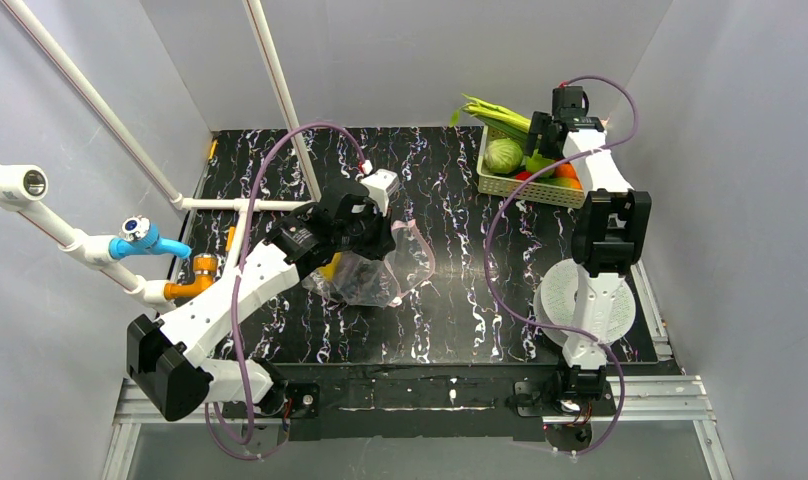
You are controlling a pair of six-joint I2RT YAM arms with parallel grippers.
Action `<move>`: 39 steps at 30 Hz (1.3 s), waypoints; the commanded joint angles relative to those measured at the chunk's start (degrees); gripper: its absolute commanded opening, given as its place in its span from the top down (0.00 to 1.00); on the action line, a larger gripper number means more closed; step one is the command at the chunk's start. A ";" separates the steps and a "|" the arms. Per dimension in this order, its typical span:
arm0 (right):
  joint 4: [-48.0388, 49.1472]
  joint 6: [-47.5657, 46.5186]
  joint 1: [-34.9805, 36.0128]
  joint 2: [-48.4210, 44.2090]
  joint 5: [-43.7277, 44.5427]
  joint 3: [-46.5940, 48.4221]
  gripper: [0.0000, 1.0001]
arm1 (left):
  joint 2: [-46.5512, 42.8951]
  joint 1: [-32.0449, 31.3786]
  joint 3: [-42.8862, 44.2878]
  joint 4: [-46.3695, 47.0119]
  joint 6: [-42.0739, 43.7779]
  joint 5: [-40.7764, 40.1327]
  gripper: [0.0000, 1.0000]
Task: Place the food in the zip-top bag and seal the zipper
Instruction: Pick up the fake fruit from the bin.
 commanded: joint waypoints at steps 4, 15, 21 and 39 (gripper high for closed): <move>0.43 -2.98 -0.05 4.37 -0.19 6.55 0.02 | 0.54 0.12 0.13 -0.41 0.08 0.96 1.00; -1.54 -2.27 -0.08 9.53 -1.79 10.11 0.08 | 0.93 0.17 0.15 -0.50 0.00 1.07 1.00; -0.81 -1.79 -0.07 9.61 -2.78 9.59 0.06 | 0.64 0.15 0.13 -0.50 -0.01 1.16 1.00; -3.45 0.43 -0.04 -0.37 -5.39 7.75 0.68 | 1.50 0.15 0.15 -0.36 -0.43 1.41 1.00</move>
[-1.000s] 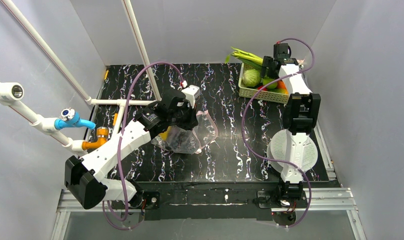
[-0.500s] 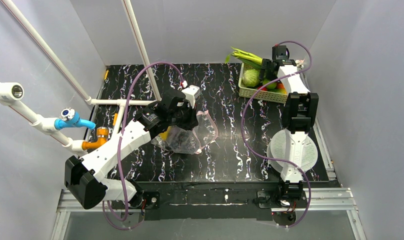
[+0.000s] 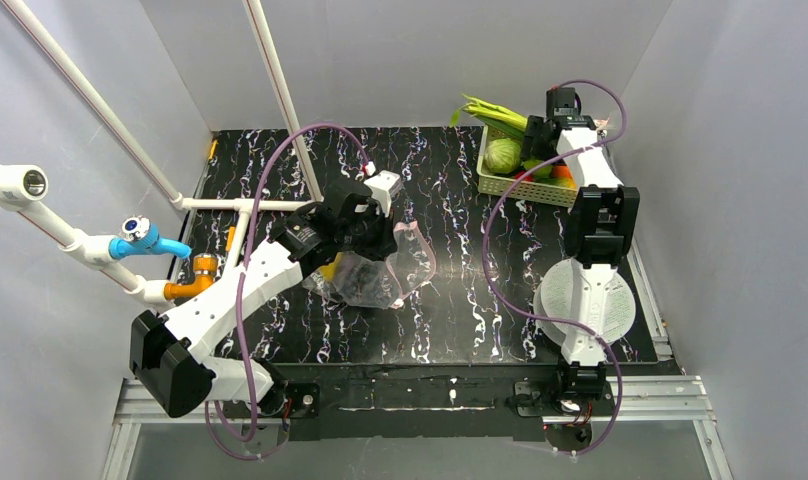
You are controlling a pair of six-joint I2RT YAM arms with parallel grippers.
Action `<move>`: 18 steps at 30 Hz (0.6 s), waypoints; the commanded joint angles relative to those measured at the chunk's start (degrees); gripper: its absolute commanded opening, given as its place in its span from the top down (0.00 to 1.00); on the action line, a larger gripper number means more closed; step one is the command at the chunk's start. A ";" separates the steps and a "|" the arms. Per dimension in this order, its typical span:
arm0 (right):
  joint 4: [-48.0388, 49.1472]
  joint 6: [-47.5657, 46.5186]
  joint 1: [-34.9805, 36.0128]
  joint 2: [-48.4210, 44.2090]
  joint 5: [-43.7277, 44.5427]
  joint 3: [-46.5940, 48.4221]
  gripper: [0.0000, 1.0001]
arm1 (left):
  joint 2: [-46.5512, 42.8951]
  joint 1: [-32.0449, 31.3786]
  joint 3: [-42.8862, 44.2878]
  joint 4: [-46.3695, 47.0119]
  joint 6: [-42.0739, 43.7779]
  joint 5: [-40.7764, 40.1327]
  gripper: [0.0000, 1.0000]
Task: Place the food in the zip-top bag and seal the zipper
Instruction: Pick up the fake fruit from the bin.
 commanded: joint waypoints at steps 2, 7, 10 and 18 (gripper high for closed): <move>0.17 3.30 0.01 -13.90 -1.60 -4.29 0.72 | 0.25 0.15 0.13 -0.43 -0.22 0.28 1.00; 4.89 9.11 0.53 -26.38 -9.08 -18.52 0.78 | -0.48 0.10 0.12 -0.37 -0.14 -0.14 1.00; 10.43 11.76 1.96 -34.26 -15.71 -29.92 0.79 | -1.10 0.16 -0.04 -0.28 -0.05 -0.49 1.00; 16.82 12.14 13.17 -49.19 -22.31 -49.29 0.81 | -2.77 0.14 -0.32 0.09 0.13 -1.19 1.00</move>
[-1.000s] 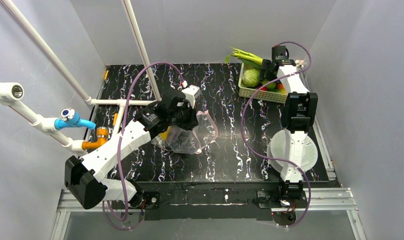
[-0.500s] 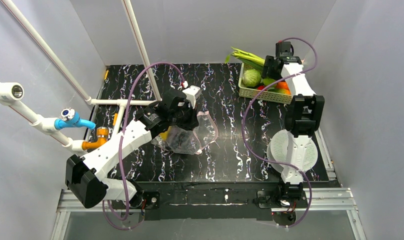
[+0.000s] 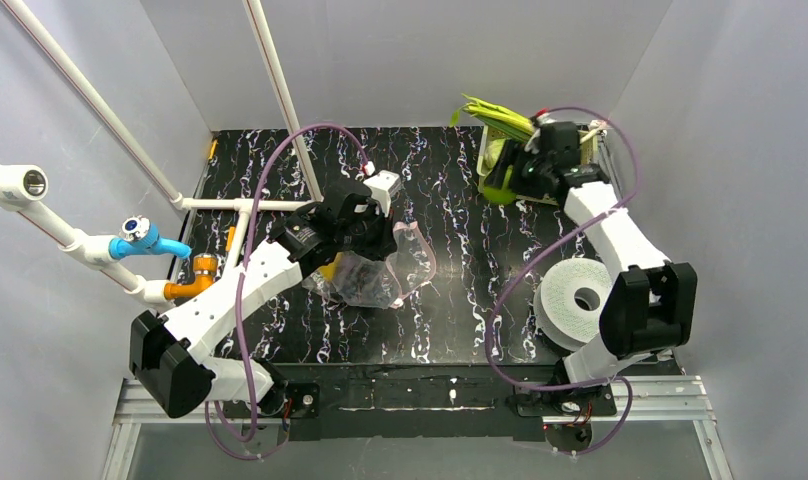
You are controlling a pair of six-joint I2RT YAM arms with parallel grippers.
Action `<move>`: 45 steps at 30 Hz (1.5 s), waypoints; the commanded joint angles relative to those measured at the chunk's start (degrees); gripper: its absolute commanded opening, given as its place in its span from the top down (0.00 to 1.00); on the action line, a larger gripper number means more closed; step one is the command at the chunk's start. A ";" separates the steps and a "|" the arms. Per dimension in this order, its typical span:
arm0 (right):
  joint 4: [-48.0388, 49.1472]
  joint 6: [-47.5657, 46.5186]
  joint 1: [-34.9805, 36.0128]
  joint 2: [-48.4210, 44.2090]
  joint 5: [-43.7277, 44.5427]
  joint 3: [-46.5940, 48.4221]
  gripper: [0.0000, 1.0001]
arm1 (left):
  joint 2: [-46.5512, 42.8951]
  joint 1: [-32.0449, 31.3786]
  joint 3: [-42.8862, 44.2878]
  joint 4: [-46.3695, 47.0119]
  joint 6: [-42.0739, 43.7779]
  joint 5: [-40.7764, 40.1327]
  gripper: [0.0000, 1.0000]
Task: Place the food in the zip-top bag and seal the zipper
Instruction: Pick up the fake fruit from the bin, then place the fake fruit in the zipper food storage bag.
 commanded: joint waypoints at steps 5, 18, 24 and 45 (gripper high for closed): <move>6.54 -1.76 12.66 -14.31 -10.69 -12.41 0.81 | -4.06 0.11 -0.46 0.28 0.30 -1.30 1.00; 16.18 2.63 25.32 -17.21 -19.46 -19.10 0.75 | -6.09 0.17 -1.63 1.81 0.30 -2.00 1.00; 18.72 3.22 29.75 -11.66 -19.38 -15.90 0.73 | -6.30 0.14 -1.80 1.90 0.46 -2.47 1.00; 18.21 4.82 32.44 -9.09 -15.36 -14.84 0.14 | -7.89 0.14 -2.42 2.56 0.58 -3.35 1.00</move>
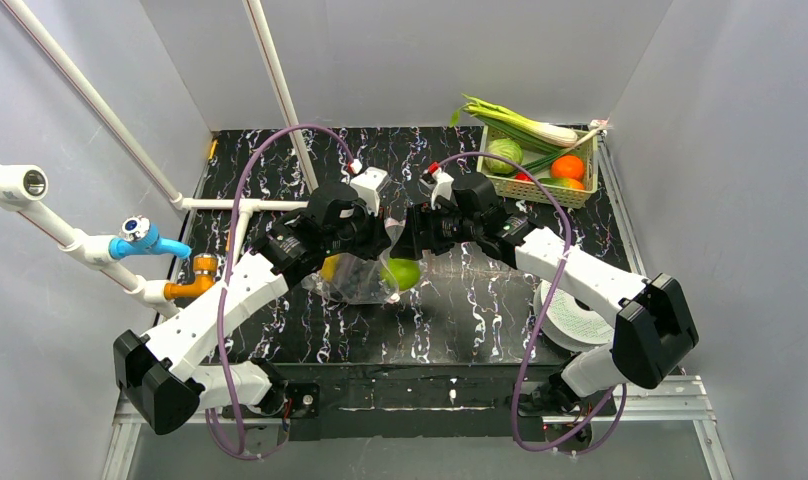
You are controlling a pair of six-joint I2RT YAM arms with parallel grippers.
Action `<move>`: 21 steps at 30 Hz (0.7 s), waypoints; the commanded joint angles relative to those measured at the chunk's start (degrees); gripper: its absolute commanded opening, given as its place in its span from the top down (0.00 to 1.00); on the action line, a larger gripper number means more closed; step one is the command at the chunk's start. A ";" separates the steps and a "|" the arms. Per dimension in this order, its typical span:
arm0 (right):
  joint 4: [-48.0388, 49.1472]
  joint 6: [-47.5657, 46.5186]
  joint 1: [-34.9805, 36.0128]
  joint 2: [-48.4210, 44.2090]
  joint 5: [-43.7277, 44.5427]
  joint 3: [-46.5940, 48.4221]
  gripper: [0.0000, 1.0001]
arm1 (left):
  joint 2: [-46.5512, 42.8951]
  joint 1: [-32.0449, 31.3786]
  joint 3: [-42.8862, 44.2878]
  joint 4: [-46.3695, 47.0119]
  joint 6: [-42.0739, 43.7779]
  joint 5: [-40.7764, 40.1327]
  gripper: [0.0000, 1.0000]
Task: Place the food in the zip-top bag and seal the zipper
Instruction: Place the fake fruit in the zipper food storage bag.
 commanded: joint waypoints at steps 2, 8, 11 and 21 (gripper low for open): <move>1.91 0.33 0.36 -2.01 0.83 1.88 0.13 | -2.24 0.09 -0.46 0.85 0.61 -0.93 1.00; -0.65 0.00 0.23 -4.59 6.49 1.87 0.17 | -2.26 0.12 -0.58 0.82 0.59 -1.20 1.00; -2.15 -0.69 0.04 -5.76 8.72 1.54 0.21 | -2.43 0.16 -0.54 0.83 0.61 -1.27 1.00; -5.60 -2.21 -1.46 -5.95 14.34 -1.29 0.36 | -2.68 0.11 -0.58 0.87 0.51 -1.19 1.00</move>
